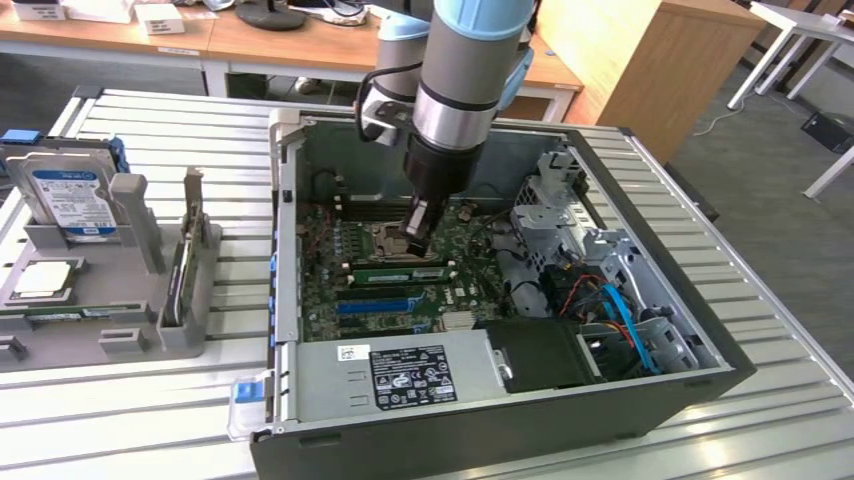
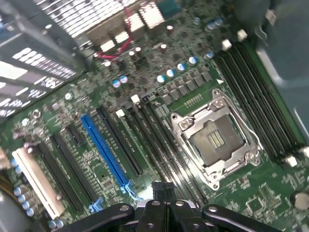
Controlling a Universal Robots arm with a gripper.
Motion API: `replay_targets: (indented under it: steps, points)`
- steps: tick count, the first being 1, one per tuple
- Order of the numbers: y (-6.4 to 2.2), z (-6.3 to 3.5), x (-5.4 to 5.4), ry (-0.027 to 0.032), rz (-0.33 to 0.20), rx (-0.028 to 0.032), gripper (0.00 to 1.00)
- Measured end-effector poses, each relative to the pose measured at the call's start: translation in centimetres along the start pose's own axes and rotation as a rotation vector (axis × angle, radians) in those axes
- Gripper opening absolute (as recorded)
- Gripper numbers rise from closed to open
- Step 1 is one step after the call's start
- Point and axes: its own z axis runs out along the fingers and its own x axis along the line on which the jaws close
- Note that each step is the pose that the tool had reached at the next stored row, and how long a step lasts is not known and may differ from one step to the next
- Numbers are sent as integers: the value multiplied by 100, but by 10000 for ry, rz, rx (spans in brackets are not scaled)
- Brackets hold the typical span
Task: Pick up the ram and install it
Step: 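Press down the ram until it locks into place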
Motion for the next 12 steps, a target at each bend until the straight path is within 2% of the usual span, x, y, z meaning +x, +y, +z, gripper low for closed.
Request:
replay_targets:
  steps: [12]
  points:
    - [0, 21, 0, 13, 2191, 15, 11]
